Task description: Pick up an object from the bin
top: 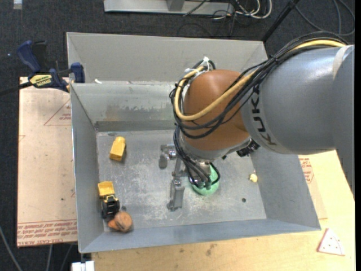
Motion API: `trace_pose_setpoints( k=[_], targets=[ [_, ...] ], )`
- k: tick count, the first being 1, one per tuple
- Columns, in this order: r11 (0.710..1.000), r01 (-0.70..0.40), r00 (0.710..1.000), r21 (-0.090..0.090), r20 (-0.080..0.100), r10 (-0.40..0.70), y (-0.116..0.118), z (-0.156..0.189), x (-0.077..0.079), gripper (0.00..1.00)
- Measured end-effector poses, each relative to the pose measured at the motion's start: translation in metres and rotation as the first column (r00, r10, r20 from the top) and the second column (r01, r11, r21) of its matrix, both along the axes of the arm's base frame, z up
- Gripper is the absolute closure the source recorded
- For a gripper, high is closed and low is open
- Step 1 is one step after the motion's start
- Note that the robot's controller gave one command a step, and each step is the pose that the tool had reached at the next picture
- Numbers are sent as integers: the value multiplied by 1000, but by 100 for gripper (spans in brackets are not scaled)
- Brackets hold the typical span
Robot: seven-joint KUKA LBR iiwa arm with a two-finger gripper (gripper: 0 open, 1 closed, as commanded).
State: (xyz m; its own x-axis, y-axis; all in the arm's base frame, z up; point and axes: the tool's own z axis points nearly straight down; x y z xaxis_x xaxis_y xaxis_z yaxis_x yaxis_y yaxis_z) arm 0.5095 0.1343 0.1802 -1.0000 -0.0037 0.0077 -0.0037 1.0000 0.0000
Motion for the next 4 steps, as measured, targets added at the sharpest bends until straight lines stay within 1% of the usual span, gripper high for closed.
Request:
trace_pose_setpoints(
  k=[1, 2, 3, 4],
  targets=[
    [1000, 4, 1000, 1, 8, -4, -1, 5, 2, 0],
    [994, -114, 993, 1, 9, 114, 52, -9, -8, 0],
    [995, -97, 995, 2, 7, 97, 108, -66, -3, 0],
    [996, -89, 996, 1, 5, 89, 113, -81, -23, 0]
  ],
)
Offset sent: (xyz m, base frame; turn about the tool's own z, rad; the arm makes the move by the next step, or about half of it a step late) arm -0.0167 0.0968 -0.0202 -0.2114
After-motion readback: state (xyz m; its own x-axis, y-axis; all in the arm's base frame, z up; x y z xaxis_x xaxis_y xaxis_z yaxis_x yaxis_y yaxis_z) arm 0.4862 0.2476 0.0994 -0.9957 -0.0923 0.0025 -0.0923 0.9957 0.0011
